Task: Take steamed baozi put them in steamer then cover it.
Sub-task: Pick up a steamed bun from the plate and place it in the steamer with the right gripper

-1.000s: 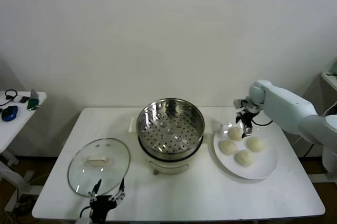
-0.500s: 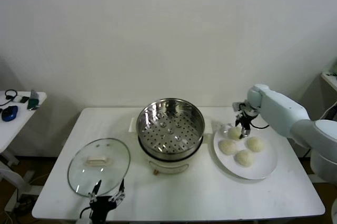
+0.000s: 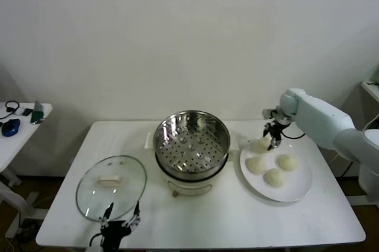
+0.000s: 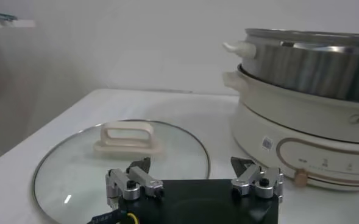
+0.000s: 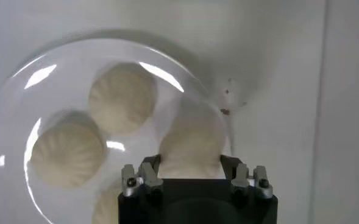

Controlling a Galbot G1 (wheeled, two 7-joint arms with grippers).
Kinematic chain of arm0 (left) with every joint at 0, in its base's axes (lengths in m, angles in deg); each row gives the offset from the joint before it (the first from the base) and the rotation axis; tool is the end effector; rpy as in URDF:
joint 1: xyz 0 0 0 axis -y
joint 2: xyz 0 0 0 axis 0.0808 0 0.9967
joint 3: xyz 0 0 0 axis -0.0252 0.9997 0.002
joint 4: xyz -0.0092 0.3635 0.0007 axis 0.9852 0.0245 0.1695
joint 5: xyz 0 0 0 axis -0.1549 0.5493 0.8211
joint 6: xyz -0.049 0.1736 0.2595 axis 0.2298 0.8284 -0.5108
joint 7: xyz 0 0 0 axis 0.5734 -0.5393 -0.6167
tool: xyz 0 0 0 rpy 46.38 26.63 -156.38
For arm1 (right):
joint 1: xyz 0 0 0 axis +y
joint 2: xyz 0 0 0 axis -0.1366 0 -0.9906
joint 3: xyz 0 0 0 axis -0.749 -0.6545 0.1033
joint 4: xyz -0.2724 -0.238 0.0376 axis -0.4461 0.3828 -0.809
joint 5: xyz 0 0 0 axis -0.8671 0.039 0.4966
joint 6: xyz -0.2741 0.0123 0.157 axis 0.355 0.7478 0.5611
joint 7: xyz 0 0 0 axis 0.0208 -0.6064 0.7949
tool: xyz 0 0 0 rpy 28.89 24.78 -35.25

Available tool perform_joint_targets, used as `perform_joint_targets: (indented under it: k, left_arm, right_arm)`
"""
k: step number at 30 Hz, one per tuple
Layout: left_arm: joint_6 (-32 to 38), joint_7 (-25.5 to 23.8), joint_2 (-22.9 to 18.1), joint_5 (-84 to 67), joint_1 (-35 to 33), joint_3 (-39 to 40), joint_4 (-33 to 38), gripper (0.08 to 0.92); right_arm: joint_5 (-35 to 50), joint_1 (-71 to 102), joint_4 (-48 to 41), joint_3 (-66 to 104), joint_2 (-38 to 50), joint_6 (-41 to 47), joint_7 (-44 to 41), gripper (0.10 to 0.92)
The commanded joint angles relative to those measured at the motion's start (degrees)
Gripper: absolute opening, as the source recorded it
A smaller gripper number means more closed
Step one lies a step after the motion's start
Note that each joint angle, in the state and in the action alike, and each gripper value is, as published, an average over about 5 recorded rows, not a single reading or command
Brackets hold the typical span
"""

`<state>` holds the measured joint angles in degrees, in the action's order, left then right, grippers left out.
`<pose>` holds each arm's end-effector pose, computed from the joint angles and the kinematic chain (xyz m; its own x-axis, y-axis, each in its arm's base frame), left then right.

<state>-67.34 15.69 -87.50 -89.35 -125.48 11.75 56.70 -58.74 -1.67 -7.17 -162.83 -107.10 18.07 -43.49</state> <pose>0.0685 0.0299 -0.3697 -0.9314 -0.0253 0.3632 -0.0485 0.9973 -0.0551 0.6096 -0.1516 -0.1132 -0.1721 -0.0891 0.9810 -0.9711 -0.1518 -0.1842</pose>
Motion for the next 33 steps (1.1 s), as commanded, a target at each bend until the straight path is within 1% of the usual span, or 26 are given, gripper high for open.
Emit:
perform_joint_targets:
  k: [1,6,8,12,16,20,26,33]
  left_arm:
    - [-0.1,0.1,0.0,0.0,-0.2,0.0,0.7,0.823]
    - [-0.1,0.4,0.3,0.0,-0.5,0.1,1.3,0.823]
    - [-0.1,0.4,0.4,0.1,-0.6,0.2,1.4,0.823]
    - [-0.1,0.5,0.5,0.2,-0.6,0.4,1.5,0.823]
    - [-0.1,0.5,0.5,0.4,-0.5,0.4,1.7,0.823]
    - [-0.2,0.5,0.5,0.4,-0.4,0.1,2.2,0.823]
    - [-0.2,0.5,0.7,0.4,-0.3,-0.1,2.3,0.823]
    - [-0.2,0.6,0.6,0.4,-0.4,0.2,2.1,0.823]
  right_arm:
    - [11.2,-23.2,18.1,-13.9,2.9,-2.9,-1.4,0.679]
    - [12.8,-34.5,29.0,-17.6,-0.1,-8.3,-1.7,0.669]
    - [12.3,-36.8,32.1,-17.6,-2.1,-10.9,-1.5,0.664]
    - [6.8,-37.1,36.2,-16.5,-7.8,-18.6,0.2,0.662]
    - [1.1,-32.6,37.6,-16.1,-12.8,-23.0,2.2,0.662]
    - [-6.1,-25.8,35.1,-14.9,-15.8,-25.0,4.2,0.662]
    - [-17.0,-15.9,26.4,-13.1,-18.6,-27.6,7.0,0.669]
    - [-23.2,-7.2,14.4,-9.5,-21.8,-29.6,9.8,0.670]
